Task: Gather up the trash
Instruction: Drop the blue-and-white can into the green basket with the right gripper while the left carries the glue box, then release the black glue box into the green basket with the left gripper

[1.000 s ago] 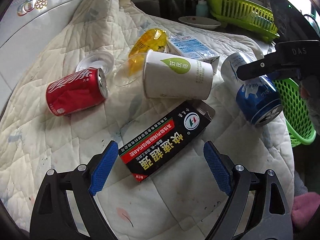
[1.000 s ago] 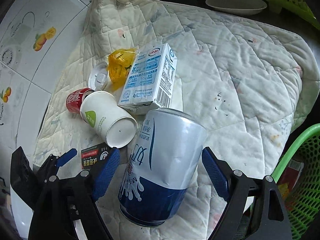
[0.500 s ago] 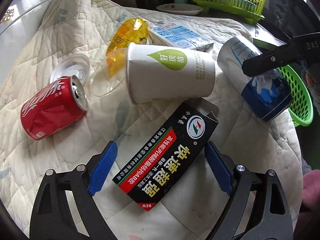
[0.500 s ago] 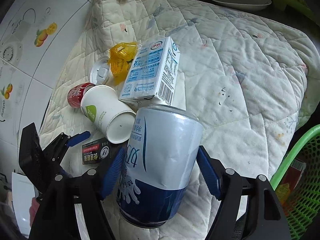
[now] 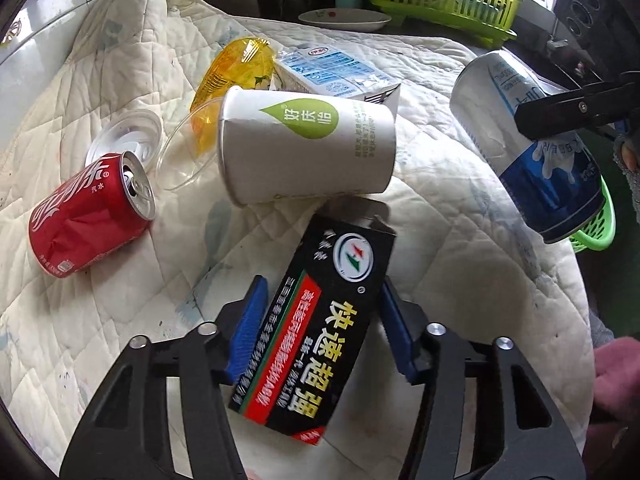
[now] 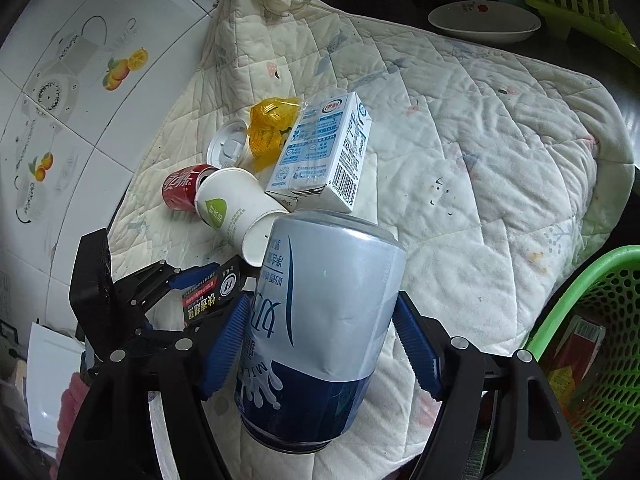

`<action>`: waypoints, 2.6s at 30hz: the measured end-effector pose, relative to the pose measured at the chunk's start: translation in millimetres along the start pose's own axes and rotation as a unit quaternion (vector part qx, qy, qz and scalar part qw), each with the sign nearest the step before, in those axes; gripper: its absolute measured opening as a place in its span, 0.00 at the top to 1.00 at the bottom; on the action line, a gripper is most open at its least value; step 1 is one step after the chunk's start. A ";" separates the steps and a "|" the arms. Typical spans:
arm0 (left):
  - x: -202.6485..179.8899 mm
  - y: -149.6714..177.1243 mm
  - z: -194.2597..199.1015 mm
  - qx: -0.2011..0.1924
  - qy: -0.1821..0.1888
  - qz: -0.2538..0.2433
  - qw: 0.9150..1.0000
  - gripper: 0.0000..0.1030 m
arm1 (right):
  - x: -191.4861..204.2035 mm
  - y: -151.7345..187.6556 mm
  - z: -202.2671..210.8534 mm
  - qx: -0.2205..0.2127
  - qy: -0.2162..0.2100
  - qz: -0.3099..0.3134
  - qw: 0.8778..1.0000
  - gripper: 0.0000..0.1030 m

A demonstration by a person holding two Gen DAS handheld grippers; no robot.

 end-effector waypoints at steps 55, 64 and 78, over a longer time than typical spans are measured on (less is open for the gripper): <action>-280.3 -100.4 44.9 -0.059 0.116 -0.008 0.991 0.54 | -206.0 170.4 176.1 -0.164 0.207 -0.063 0.962 0.26; -307.9 -117.1 21.2 -0.043 0.127 -0.005 0.991 0.51 | -209.5 188.3 194.1 -0.183 0.205 -0.069 0.959 0.26; -278.0 -103.0 32.8 -0.059 0.119 0.035 0.990 0.32 | -203.0 185.2 190.1 -0.180 0.188 -0.063 0.963 0.26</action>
Point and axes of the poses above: each gripper's, at about its wrist camera, not at the fingertips, and z roughly against the way its jaws point, x to its left, y to its underside, the point moved 7 cm from there along -z, roughly the way its jaws point, and after that the axes turned 12 degrees about x, right-handed, at the moved point
